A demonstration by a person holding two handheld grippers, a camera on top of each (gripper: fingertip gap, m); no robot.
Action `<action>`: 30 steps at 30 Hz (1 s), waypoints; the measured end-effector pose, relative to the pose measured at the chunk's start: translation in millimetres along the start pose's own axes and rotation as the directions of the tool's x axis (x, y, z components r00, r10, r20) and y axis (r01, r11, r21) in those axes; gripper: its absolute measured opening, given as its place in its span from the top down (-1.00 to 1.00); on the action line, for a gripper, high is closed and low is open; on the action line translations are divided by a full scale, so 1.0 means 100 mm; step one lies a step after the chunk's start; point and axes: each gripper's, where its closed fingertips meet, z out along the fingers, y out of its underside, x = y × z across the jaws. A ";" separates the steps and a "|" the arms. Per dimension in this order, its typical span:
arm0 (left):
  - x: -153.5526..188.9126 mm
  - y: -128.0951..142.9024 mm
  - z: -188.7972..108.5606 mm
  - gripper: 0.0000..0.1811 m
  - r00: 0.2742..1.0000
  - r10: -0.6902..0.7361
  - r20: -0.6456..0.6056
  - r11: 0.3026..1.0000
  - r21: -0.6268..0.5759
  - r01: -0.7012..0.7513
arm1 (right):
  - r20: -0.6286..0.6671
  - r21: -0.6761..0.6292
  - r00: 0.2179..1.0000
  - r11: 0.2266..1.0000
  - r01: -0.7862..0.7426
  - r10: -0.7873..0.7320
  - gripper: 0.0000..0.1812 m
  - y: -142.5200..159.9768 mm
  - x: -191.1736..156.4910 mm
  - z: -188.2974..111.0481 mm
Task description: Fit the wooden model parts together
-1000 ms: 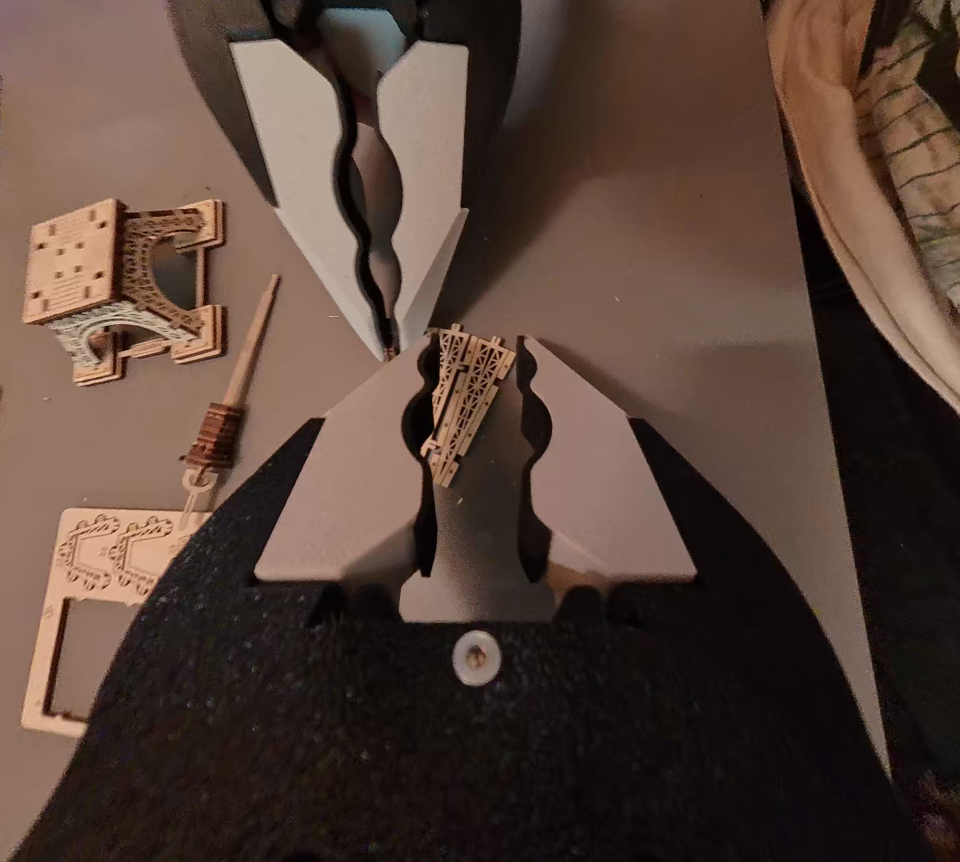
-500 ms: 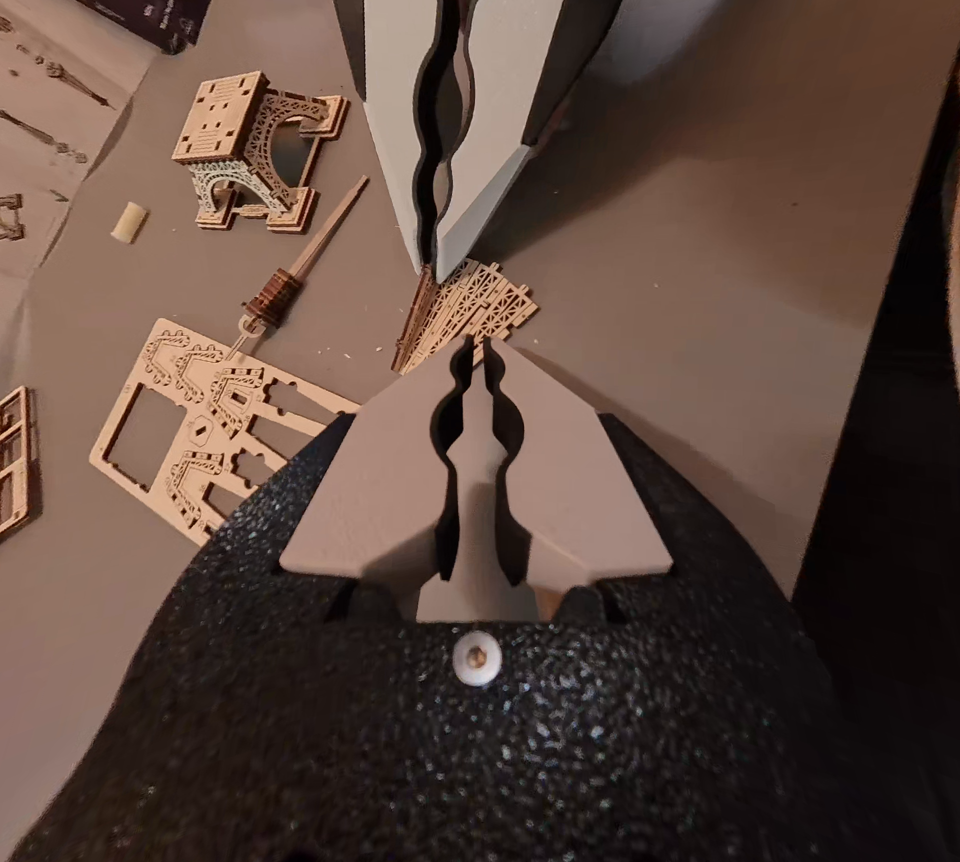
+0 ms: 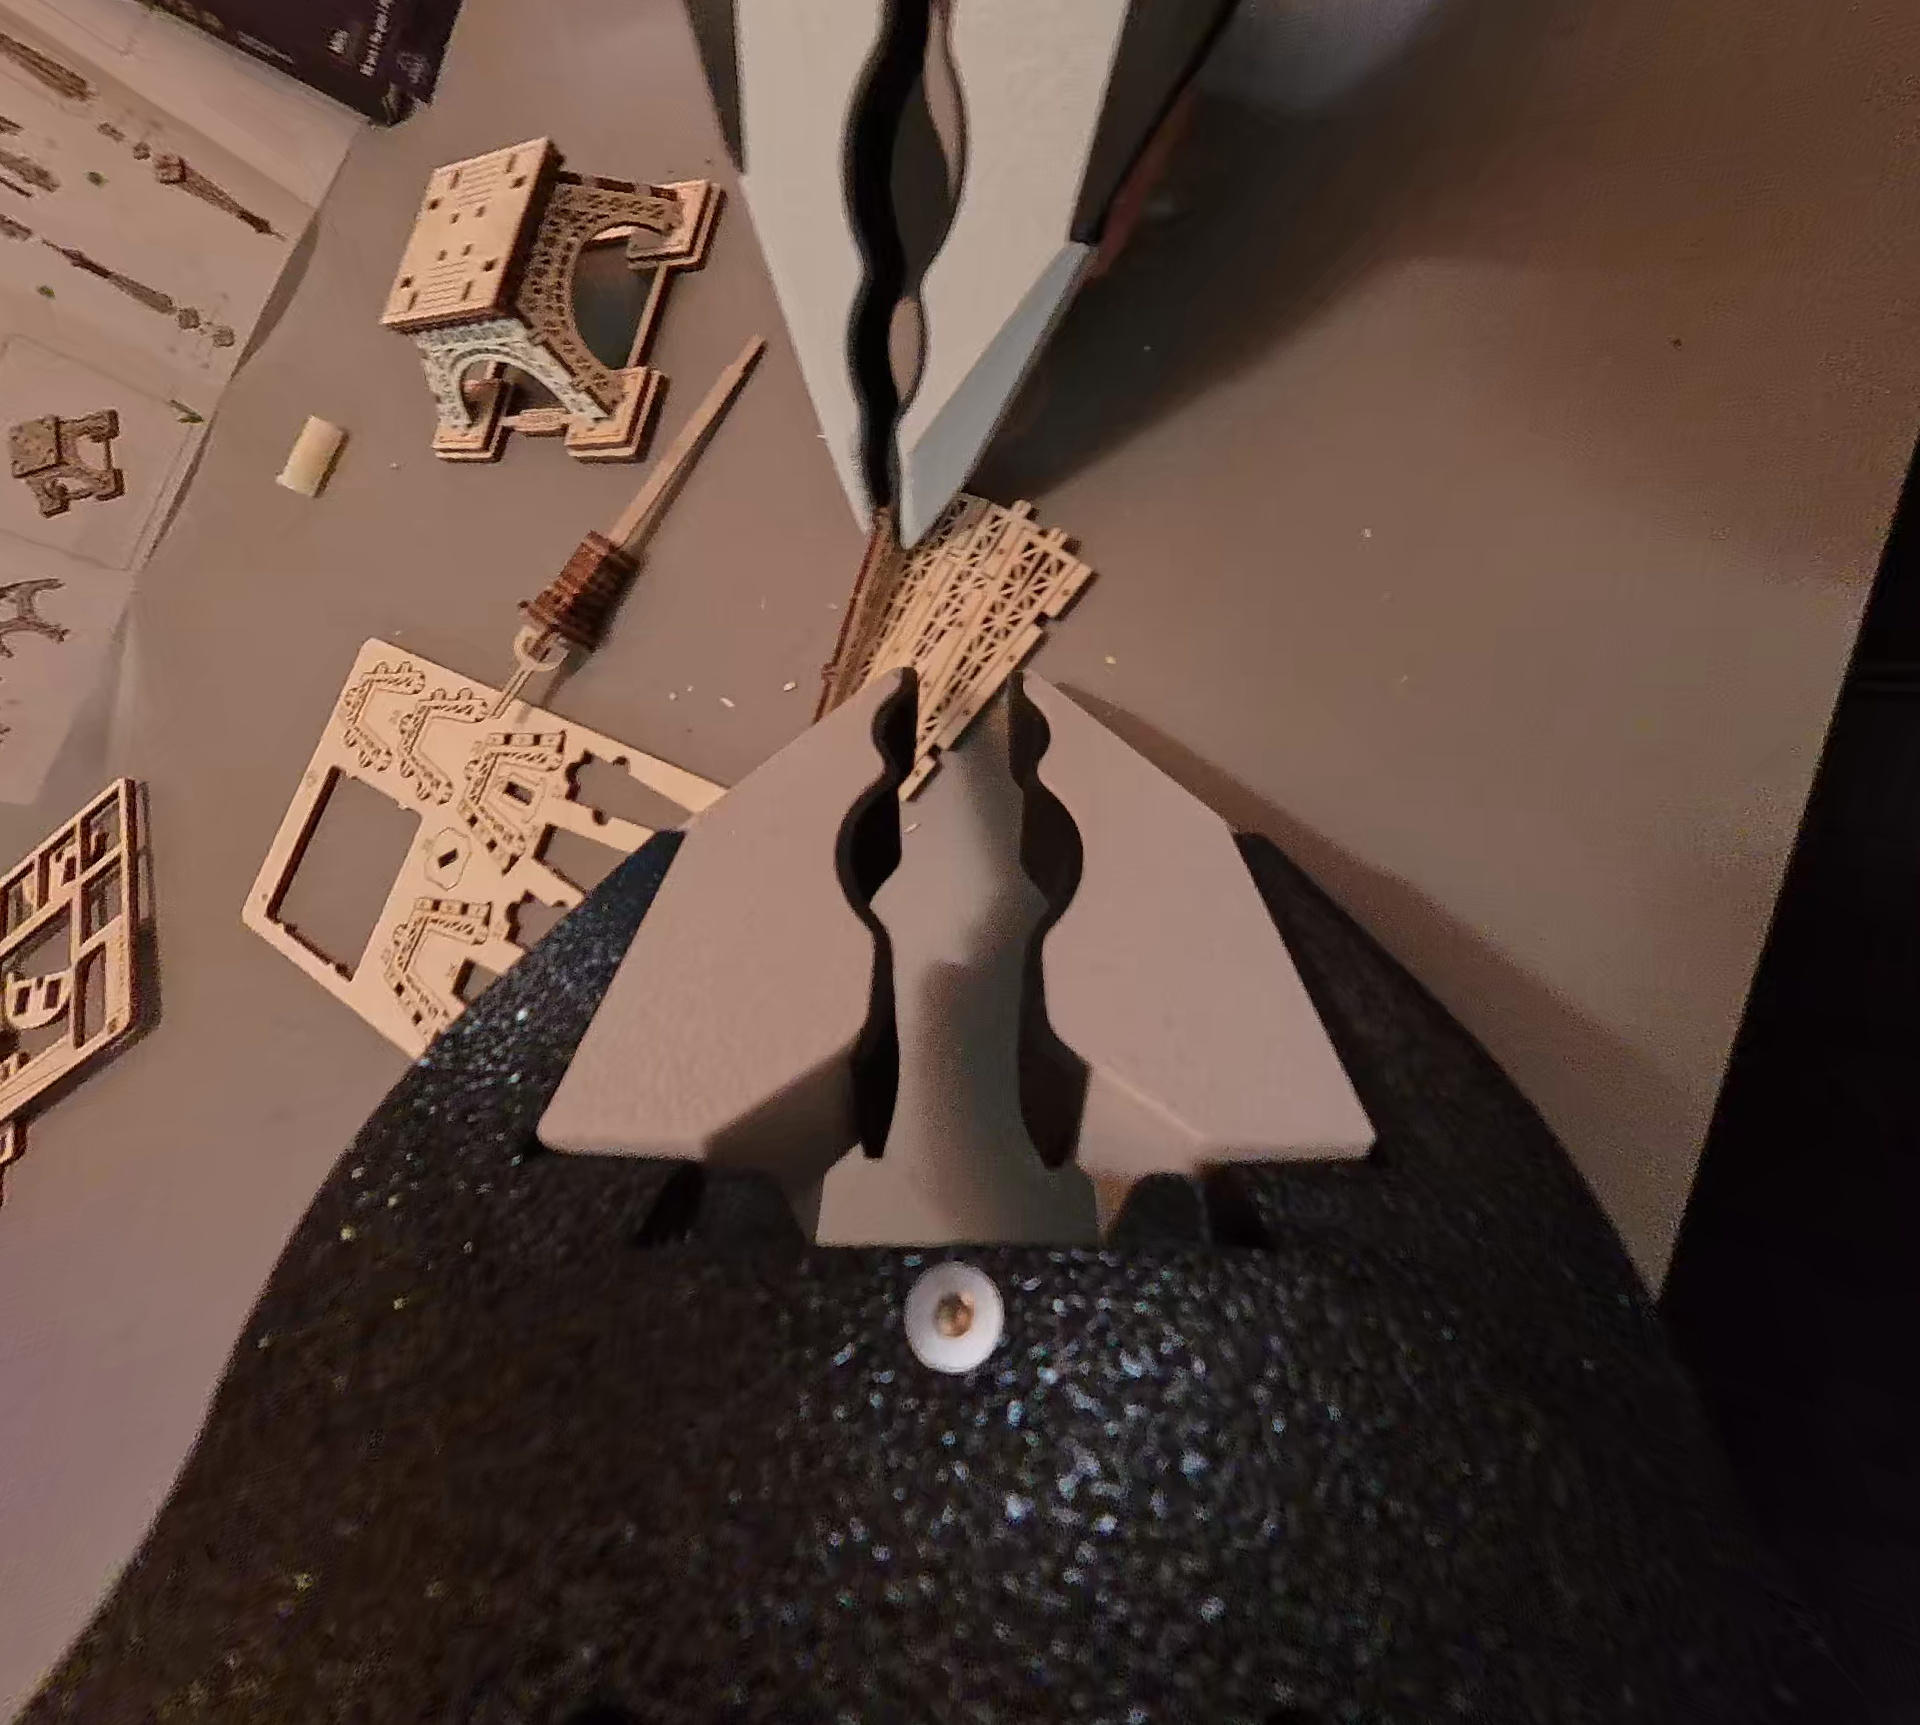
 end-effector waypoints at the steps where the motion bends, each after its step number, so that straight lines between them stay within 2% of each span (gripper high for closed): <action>1: -0.03 0.01 -0.02 0.80 1.000 -0.009 -0.003 1.000 0.002 0.009 | 0.001 0.000 1.000 1.000 -0.001 0.001 0.99 0.00 0.00 0.00; 5: -0.04 0.06 0.02 0.69 0.998 0.049 -0.037 0.998 -0.038 -0.050 | 0.000 0.000 1.000 1.000 0.000 0.000 0.99 0.00 0.00 0.00; 14: 0.00 0.02 0.09 0.84 0.979 0.065 -0.194 0.997 -0.018 -0.070 | 0.002 0.000 1.000 1.000 -0.002 0.002 0.99 0.00 0.00 0.00; 26: 0.05 0.02 0.08 0.85 0.894 0.251 -0.372 0.963 0.001 -0.270 | 0.002 0.000 1.000 1.000 -0.002 0.002 0.99 0.00 0.00 0.00; 30: 0.05 0.02 0.08 0.85 0.874 0.245 -0.420 0.962 -0.005 -0.273 | 0.002 0.000 1.000 1.000 -0.002 0.002 0.98 0.00 0.00 0.00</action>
